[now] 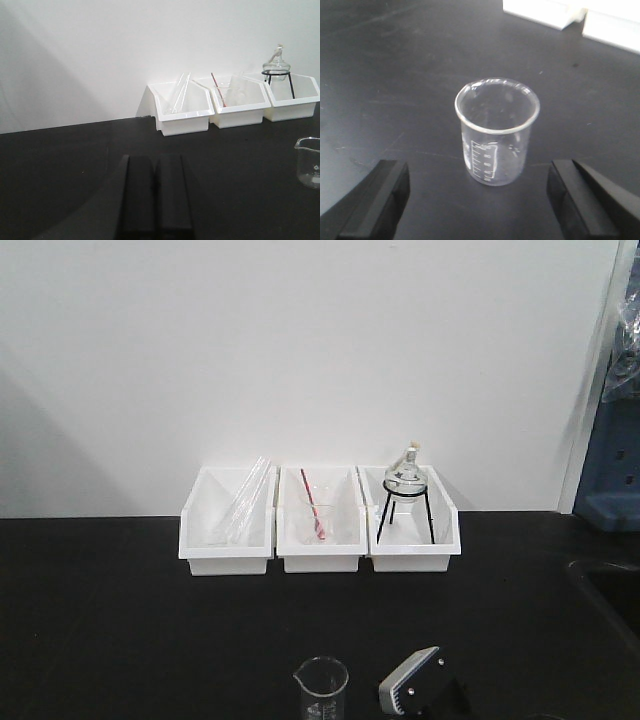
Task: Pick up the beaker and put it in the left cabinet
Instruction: 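Lower the right gripper around the clear glass beaker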
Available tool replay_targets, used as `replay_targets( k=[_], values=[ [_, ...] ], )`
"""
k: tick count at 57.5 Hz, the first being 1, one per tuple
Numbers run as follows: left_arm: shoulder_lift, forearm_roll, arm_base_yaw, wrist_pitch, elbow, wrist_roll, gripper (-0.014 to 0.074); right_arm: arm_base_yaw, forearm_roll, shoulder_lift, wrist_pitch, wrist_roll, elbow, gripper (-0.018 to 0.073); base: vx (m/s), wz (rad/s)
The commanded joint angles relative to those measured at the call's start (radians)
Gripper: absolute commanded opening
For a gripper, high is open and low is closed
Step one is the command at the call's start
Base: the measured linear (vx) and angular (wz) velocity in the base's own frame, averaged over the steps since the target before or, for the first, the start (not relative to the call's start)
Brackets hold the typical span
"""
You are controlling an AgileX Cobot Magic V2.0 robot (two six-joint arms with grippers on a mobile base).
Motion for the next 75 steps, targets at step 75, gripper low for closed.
replay_targets(
  k=[75],
  values=[
    [-0.019, -0.007, -0.001, -0.084, 0.016, -0.003, 0.0001, 0.042, 0.022, 0.248, -0.087, 0.058, -0.341, 0.0537, 0.0, 0.0]
  ],
)
